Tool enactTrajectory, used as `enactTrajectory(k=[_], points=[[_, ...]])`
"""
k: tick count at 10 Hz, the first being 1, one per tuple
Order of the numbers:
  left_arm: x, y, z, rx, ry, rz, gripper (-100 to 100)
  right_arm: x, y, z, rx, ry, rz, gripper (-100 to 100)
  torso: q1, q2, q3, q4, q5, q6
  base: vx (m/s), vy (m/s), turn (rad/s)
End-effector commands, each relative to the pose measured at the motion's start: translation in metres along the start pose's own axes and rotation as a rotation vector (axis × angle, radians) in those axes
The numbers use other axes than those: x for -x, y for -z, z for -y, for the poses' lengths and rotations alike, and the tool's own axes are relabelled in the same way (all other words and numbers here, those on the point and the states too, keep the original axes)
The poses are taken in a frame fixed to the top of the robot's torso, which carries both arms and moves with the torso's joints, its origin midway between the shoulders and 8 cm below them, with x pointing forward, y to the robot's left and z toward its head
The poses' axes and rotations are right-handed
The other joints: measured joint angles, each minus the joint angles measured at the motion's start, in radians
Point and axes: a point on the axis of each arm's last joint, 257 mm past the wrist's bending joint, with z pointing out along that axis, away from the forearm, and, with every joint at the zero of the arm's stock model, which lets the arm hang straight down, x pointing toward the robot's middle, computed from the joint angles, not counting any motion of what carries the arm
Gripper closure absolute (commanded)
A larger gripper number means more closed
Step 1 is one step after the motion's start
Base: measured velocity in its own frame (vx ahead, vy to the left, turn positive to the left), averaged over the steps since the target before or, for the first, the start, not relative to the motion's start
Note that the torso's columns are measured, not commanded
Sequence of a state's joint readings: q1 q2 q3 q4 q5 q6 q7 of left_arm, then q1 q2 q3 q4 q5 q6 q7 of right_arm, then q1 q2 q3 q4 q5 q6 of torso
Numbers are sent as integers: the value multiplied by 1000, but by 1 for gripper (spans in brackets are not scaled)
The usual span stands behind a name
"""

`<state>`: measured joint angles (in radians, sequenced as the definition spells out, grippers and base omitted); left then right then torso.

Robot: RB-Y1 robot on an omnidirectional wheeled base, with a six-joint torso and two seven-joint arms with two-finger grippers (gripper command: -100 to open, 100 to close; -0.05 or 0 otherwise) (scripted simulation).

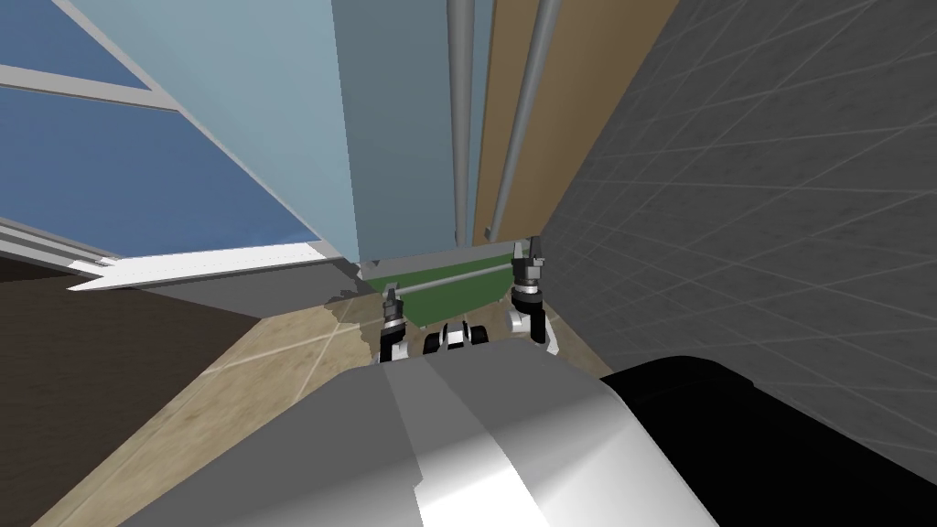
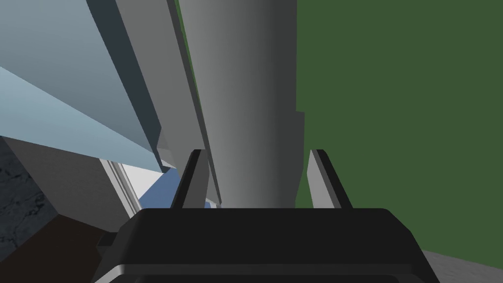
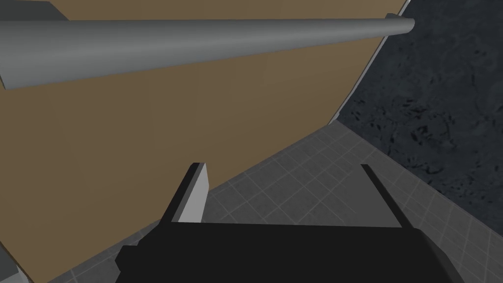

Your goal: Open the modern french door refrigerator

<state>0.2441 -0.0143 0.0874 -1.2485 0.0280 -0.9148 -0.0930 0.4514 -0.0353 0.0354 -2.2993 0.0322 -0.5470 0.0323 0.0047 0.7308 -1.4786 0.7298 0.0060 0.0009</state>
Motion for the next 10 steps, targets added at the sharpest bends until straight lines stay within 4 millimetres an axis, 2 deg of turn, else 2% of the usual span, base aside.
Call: enactTrajectory(k=[1, 5, 6, 10], points=[[-2, -4, -1, 10, 0, -5, 100, 0, 0, 0, 0, 0, 0, 0, 0, -1, -1, 3, -2, 0, -93, -16, 42], [-6, -14, -7, 42, 0, -19, 100, 0, 0, 0, 0, 0, 0, 0, -1, 4, 2, 3, -3, -2, -177, -39, 28], [-6, -15, -2, 24, 2, -17, 100, 0, 0, 0, 0, 0, 0, 0, -2, 0, -1, 4, -4, -1, -61, -29, 12], [-8, -10, -5, 42, 2, -27, 100, 0, 0, 0, 0, 0, 0, 0, -4, 6, 3, 4, -3, 0, -163, -40, 22]])
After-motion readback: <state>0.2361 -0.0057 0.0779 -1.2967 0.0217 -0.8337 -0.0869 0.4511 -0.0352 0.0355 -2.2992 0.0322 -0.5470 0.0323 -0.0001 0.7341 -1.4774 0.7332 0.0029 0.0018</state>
